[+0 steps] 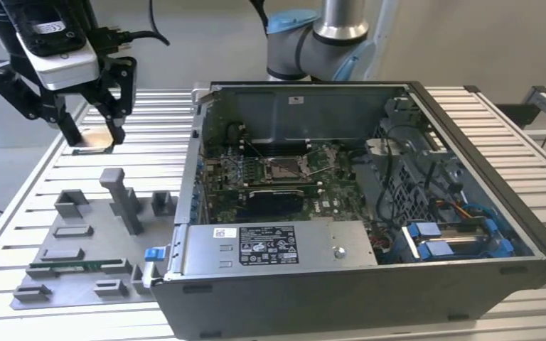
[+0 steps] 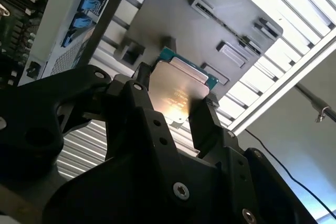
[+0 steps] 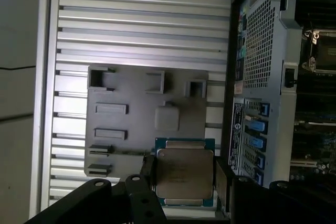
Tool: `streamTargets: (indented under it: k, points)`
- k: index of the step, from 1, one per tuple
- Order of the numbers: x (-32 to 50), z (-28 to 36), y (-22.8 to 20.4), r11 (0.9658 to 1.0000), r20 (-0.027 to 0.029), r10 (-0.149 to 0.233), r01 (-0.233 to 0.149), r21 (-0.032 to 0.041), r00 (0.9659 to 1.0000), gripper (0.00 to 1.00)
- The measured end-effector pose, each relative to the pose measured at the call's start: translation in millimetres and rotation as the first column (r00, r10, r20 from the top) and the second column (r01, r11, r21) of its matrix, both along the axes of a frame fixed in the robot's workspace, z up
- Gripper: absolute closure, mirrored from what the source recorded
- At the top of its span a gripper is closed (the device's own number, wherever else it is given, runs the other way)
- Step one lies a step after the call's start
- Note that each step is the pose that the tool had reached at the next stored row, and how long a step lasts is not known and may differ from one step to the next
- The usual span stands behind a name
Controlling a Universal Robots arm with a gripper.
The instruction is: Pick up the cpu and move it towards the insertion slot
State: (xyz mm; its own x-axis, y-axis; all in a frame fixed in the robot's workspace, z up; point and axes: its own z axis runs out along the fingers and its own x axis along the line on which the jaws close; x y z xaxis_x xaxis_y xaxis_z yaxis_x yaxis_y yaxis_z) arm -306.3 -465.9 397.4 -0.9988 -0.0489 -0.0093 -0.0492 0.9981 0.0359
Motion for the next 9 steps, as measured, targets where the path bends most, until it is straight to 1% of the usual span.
streamTargets:
  k: [2,9]
  points:
    - [5.8,0.0,0.0,1.0000,0.0000,0.000,0.000,0.0000,1.0000,1.00]
    - [36.6,0.0,0.0,1.0000,0.0000,0.000,0.000,0.0000,1.0000,1.00]
